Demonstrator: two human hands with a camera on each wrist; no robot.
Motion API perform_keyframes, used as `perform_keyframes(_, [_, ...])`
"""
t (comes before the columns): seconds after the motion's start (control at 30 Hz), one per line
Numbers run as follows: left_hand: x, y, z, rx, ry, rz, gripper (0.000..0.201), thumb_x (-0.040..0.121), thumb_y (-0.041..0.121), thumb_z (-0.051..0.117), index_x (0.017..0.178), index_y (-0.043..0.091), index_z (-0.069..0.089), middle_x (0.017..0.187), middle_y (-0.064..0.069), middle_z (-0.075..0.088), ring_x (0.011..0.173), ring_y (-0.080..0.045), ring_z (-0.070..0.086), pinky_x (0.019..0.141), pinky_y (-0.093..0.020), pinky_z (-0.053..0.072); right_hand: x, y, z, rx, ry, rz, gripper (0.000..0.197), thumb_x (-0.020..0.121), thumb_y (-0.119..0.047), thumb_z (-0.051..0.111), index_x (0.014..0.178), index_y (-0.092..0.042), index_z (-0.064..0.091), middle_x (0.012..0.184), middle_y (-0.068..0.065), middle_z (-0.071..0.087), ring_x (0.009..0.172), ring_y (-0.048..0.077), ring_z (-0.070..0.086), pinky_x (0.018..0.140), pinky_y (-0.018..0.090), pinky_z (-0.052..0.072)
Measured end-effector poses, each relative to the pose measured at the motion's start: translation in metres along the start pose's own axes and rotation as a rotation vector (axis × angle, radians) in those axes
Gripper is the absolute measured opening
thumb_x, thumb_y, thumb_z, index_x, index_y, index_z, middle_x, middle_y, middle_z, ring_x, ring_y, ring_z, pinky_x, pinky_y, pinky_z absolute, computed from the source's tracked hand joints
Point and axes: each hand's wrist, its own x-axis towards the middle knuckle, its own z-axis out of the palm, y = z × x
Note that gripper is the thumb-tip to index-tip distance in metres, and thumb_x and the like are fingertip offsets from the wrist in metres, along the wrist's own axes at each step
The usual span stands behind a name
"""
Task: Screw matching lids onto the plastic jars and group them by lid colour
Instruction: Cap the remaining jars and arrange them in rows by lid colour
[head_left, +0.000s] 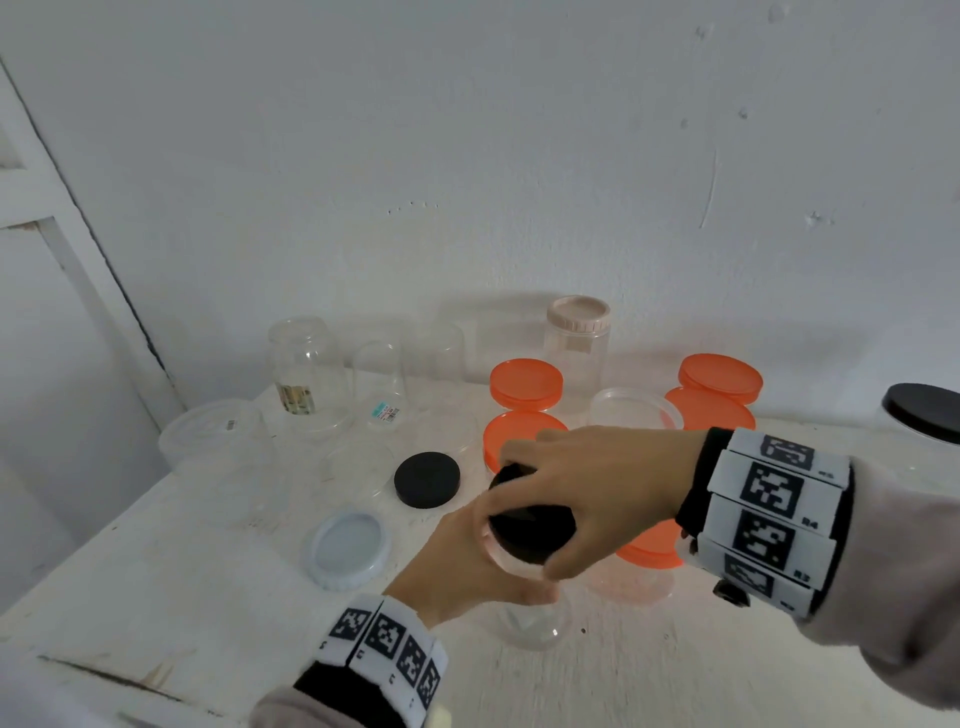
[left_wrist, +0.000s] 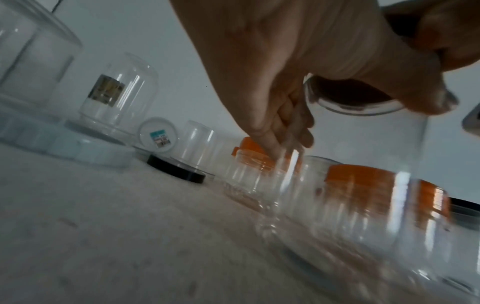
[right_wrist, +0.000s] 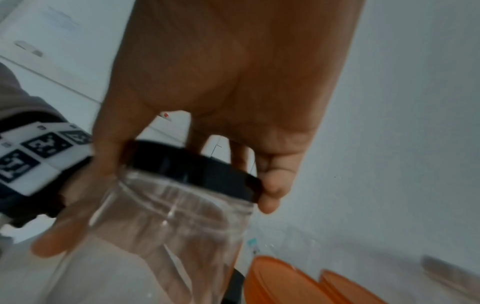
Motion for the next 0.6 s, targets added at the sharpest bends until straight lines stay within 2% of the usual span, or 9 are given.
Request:
perform_keyframes(0.07, [0.002, 0.001, -0.003, 0.007, -0.025, -0.008, 0.073, 0.049, 0.038, 0.091, 0.112, 0.05, 0.055, 0.111, 0.02, 0.065, 0.108, 0.0, 0.061, 0.092, -0.024, 0.052, 0.001, 0.0, -0.005, -0.025, -0.024, -0.045, 0.064, 0.084, -0.048, 0.063, 0.14, -0.049, 0.03, 0.125, -0.005, 0.037, 0.106, 0.019, 0.04, 0.078, 0.027, 0.035])
perform_keyframes(0.13, [0.001, 0.001, -0.002, -0.002, -0.036, -0.028, 0.075, 0.05, 0.038, 0.091, 0.115, 0.049, 0.053, 0.113, 0.021, 0.064, 0.11, -0.001, 0.059, 0.095, -0.028, 0.051, 0.001, 0.001, -0.009, -0.007, -0.032, -0.022, 0.065, 0.084, -0.048, 0.064, 0.14, -0.049, 0.032, 0.126, -0.006, 0.037, 0.107, 0.018, 0.04, 0.081, 0.027, 0.038])
perform_keyframes(0.27, [-0.004, 0.004, 0.002, -0.031, -0.077, -0.034, 0.08, 0.055, 0.043, 0.088, 0.123, 0.046, 0.046, 0.118, 0.026, 0.059, 0.116, 0.004, 0.054, 0.094, -0.017, 0.046, -0.001, -0.001, -0.011, 0.041, -0.056, 0.019, 0.064, 0.084, -0.045, 0.065, 0.139, -0.049, 0.033, 0.129, -0.008, 0.038, 0.109, 0.016, 0.04, 0.091, 0.032, 0.044])
perform_keyframes(0.37, [-0.007, 0.007, 0.004, -0.04, -0.095, -0.018, 0.08, 0.06, 0.039, 0.086, 0.129, 0.039, 0.045, 0.122, 0.022, 0.06, 0.118, 0.005, 0.052, 0.092, -0.012, 0.044, -0.003, -0.001, -0.012, 0.1, -0.086, 0.043, 0.065, 0.083, -0.042, 0.068, 0.138, -0.05, 0.035, 0.127, -0.008, 0.038, 0.109, 0.016, 0.044, 0.088, 0.03, 0.045])
perform_keyframes(0.43, [-0.009, 0.008, 0.006, -0.051, -0.094, -0.003, 0.081, 0.063, 0.038, 0.085, 0.132, 0.037, 0.044, 0.124, 0.021, 0.059, 0.12, 0.003, 0.052, 0.096, -0.015, 0.045, -0.003, 0.0, -0.013, 0.115, -0.086, 0.066, 0.065, 0.081, -0.044, 0.069, 0.137, -0.051, 0.036, 0.125, -0.008, 0.039, 0.106, 0.016, 0.045, 0.084, 0.028, 0.045])
perform_keyframes(0.5, [-0.011, 0.008, 0.007, -0.052, -0.072, -0.01, 0.085, 0.06, 0.044, 0.085, 0.133, 0.04, 0.04, 0.125, 0.023, 0.057, 0.121, 0.004, 0.05, 0.1, -0.019, 0.044, -0.002, -0.001, -0.013, 0.097, -0.069, 0.086, 0.066, 0.08, -0.05, 0.069, 0.136, -0.05, 0.036, 0.12, -0.008, 0.04, 0.099, 0.013, 0.044, 0.079, 0.027, 0.043])
perform_keyframes(0.6, [-0.012, 0.009, 0.01, -0.047, -0.038, -0.017, 0.086, 0.057, 0.051, 0.084, 0.129, 0.047, 0.038, 0.122, 0.031, 0.055, 0.118, 0.009, 0.05, 0.096, -0.016, 0.042, 0.0, -0.002, -0.009, 0.067, -0.032, 0.118, 0.068, 0.077, -0.059, 0.068, 0.137, -0.049, 0.036, 0.111, -0.009, 0.041, 0.091, 0.012, 0.041, 0.073, 0.026, 0.038])
